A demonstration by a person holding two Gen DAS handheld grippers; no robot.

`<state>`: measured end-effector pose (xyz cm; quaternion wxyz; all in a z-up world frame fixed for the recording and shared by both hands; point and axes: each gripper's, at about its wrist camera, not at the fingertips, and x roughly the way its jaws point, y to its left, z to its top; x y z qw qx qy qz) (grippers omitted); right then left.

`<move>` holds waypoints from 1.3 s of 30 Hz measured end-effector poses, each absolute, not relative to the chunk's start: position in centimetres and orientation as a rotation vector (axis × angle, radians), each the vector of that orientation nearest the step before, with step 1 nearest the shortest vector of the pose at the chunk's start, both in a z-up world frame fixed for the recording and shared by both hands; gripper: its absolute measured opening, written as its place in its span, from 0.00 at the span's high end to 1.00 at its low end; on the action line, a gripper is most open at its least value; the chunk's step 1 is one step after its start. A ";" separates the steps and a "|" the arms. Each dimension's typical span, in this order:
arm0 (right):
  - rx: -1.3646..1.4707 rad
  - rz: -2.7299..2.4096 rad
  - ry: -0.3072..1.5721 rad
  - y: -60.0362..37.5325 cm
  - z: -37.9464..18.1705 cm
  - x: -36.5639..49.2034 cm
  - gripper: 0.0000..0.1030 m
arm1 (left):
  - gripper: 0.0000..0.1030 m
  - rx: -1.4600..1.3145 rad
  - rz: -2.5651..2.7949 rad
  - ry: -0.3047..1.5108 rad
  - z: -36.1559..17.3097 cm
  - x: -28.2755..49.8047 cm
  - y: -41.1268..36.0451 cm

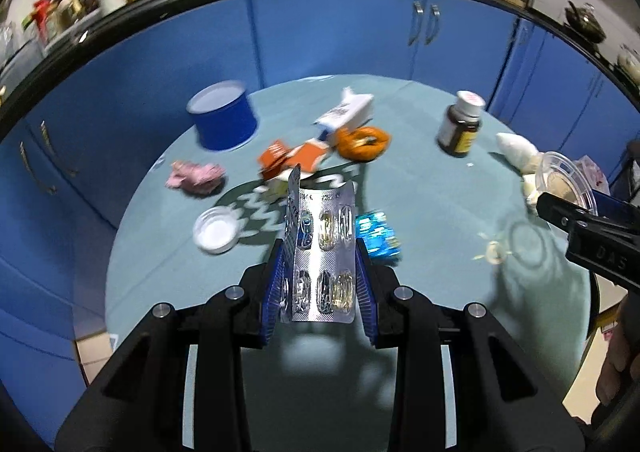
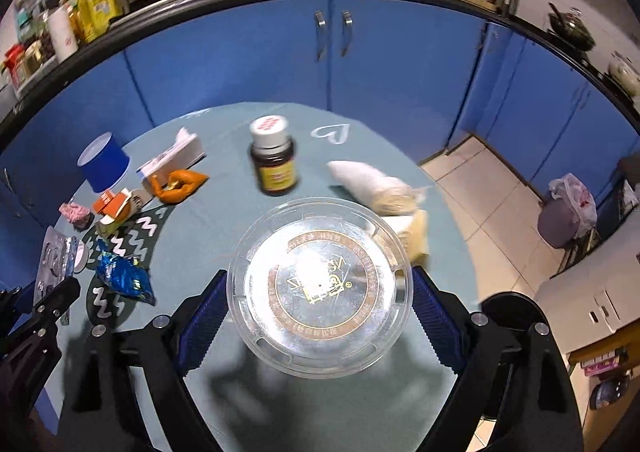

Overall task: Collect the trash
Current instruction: 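Carry the blister pack and lid to the black bin and release both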

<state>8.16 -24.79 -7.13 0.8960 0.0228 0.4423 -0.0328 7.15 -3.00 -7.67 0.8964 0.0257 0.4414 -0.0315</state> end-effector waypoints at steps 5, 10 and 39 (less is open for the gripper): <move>0.085 -0.112 0.903 -28.1 -6.4 6.6 0.17 | 0.67 0.087 -0.117 0.895 -6.9 7.0 -6.6; 0.113 -0.162 0.875 -31.4 -5.6 5.0 0.17 | 0.67 0.124 -0.172 0.871 -6.0 6.8 -10.6; 0.228 -0.436 0.822 -47.0 -5.0 -0.8 0.15 | 0.67 0.310 -0.431 0.788 -2.7 4.3 -29.7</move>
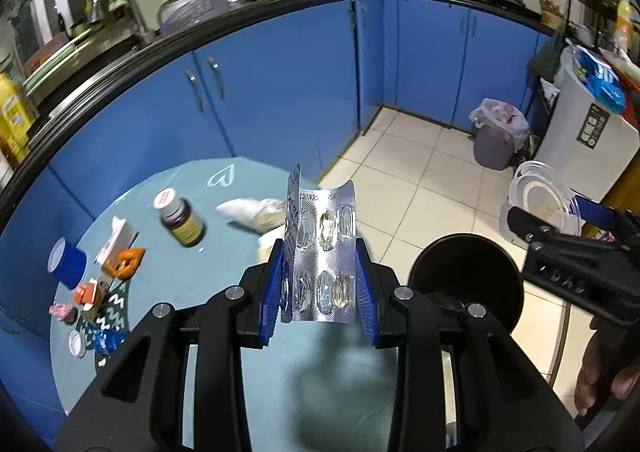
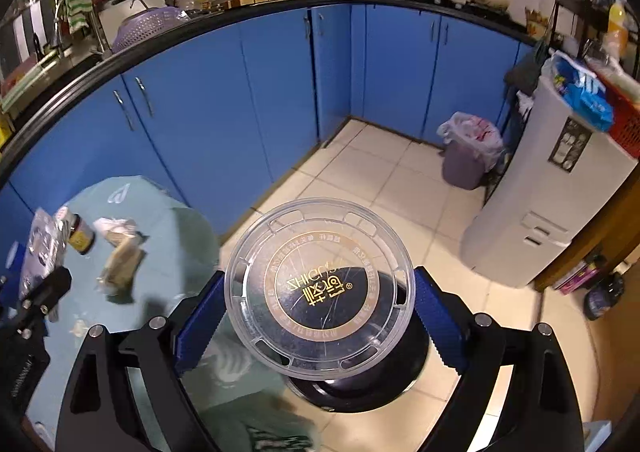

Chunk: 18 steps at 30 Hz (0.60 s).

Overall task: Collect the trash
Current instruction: 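Carry the blister pack and lid to the black bin and release both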

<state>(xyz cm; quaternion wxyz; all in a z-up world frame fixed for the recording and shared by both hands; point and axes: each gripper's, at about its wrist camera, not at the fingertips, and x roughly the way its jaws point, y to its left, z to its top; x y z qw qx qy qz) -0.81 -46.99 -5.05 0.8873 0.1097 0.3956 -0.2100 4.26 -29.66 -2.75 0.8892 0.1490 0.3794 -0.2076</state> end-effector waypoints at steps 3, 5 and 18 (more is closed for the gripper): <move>0.217 -0.448 0.810 -47.6 -4.9 -1.3 0.15 | 0.67 0.321 -0.450 0.784 -2.6 3.8 -31.0; 0.217 -0.436 0.799 -48.0 -5.1 -1.4 0.15 | 0.67 0.327 -0.460 0.783 -2.6 3.6 -31.7; 0.243 -0.394 0.713 -49.6 -4.9 -2.8 0.07 | 0.67 0.344 -0.465 0.790 -2.9 3.1 -33.3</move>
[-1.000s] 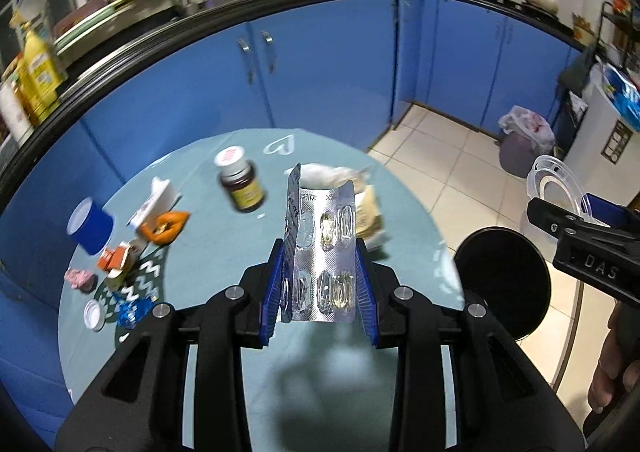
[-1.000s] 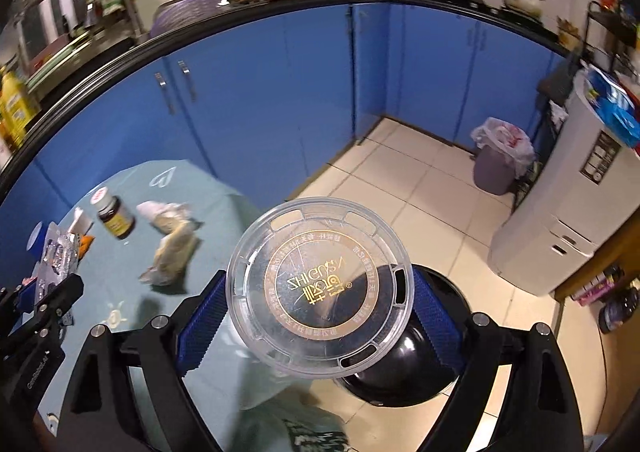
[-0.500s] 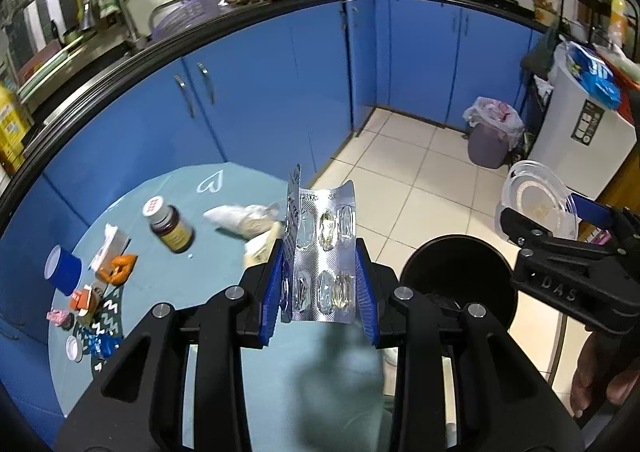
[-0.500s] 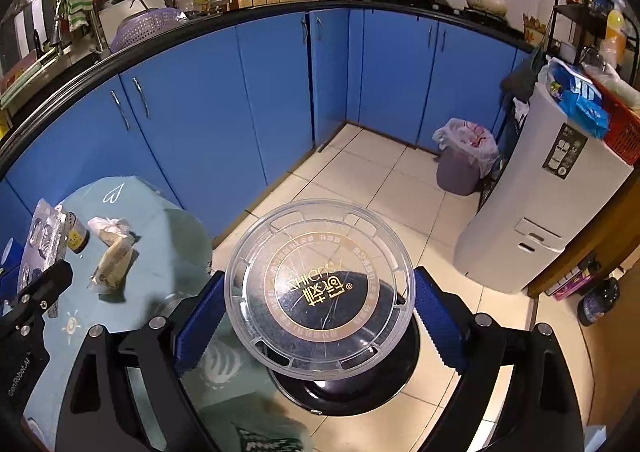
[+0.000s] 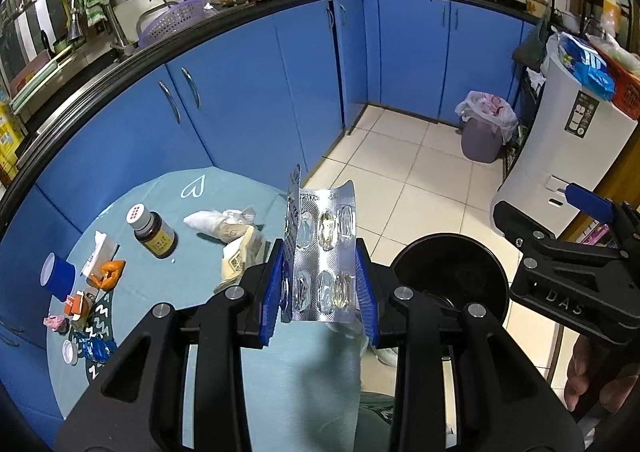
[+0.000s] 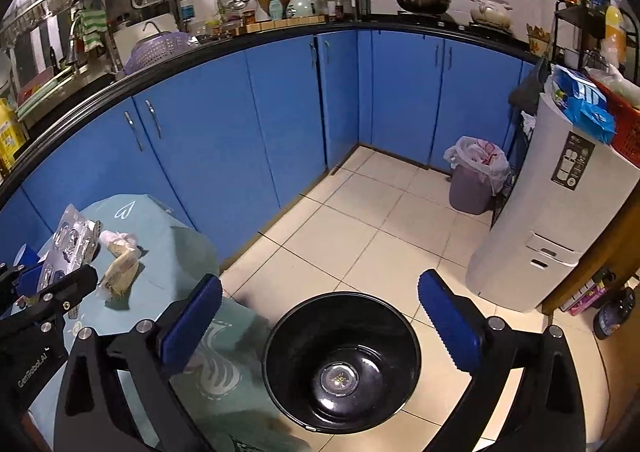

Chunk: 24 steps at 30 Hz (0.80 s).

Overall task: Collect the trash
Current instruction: 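Carry the blister pack and lid to the black bin and release both, then grasp the blue snack wrapper with the left gripper while the right gripper grasps the cream paper bag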

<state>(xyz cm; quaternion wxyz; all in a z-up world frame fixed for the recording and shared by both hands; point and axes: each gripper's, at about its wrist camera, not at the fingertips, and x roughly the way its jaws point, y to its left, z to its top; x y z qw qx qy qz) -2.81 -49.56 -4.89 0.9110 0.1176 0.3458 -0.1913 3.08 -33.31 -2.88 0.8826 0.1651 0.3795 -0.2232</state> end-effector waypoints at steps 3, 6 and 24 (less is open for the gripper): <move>0.253 -0.420 0.713 -50.3 -4.9 -3.3 0.07 | 0.67 0.347 -0.481 0.794 -2.9 3.0 -33.9; 0.257 -0.462 0.707 -51.2 -4.8 -3.9 0.07 | 0.67 0.352 -0.510 0.787 -2.8 2.7 -35.2; 0.295 -0.676 0.670 -56.4 -4.5 -7.4 0.07 | 0.12 0.344 -0.609 0.675 -1.3 2.1 -41.3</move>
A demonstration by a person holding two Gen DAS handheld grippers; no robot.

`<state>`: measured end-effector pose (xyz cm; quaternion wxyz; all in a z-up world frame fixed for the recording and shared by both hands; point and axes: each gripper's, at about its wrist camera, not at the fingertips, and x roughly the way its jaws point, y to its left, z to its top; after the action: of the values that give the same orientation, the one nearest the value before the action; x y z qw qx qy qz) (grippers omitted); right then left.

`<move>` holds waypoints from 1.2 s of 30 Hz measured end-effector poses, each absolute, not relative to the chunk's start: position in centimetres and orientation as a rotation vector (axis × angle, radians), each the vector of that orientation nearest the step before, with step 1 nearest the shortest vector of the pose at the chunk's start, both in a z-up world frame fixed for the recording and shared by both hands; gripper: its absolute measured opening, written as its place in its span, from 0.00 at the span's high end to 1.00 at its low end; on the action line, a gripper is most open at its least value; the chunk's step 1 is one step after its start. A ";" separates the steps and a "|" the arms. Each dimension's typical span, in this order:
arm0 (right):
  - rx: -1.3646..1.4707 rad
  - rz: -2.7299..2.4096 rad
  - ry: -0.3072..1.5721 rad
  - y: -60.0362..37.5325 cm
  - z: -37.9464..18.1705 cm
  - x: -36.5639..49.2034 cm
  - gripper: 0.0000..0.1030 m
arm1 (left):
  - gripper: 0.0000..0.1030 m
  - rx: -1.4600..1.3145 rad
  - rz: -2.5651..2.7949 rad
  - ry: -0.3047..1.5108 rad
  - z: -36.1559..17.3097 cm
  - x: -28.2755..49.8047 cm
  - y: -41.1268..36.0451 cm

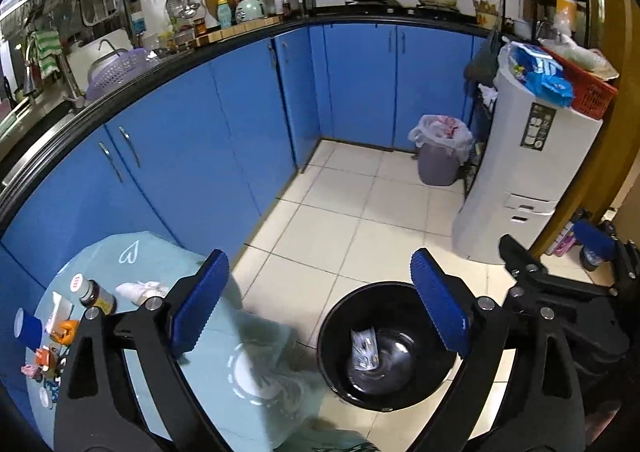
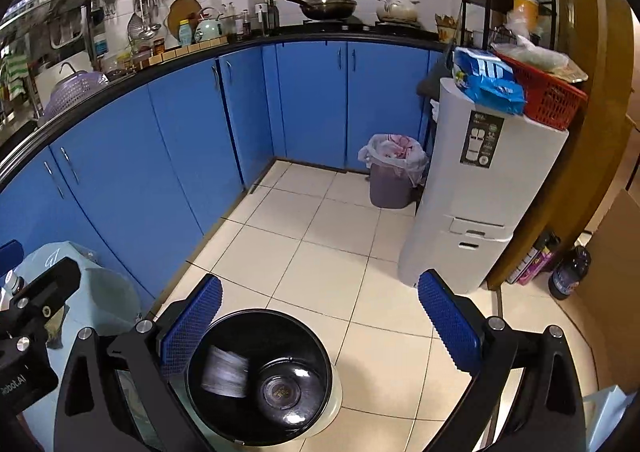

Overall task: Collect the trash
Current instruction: 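Grasp the blue snack wrapper with the left gripper while the right gripper grasps the cream paper bag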

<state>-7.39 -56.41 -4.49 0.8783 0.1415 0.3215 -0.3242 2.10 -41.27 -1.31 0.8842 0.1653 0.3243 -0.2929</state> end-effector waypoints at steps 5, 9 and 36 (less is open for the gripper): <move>0.278 -0.645 0.685 -55.1 -4.8 -6.4 0.07 | 0.12 0.337 -0.524 0.686 -1.6 3.1 -39.3; 0.280 -0.577 0.701 -53.6 -5.1 -5.2 0.07 | 0.12 0.309 -0.437 0.691 -1.5 4.1 -36.1; 0.173 -0.123 0.856 -35.1 -7.8 8.6 0.07 | 0.12 0.074 0.122 0.902 -7.9 9.8 -8.0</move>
<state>8.61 -35.09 -7.80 0.9044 0.0836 0.4141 -0.0596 9.77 -7.98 -7.88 0.8976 0.0356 0.4354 0.0588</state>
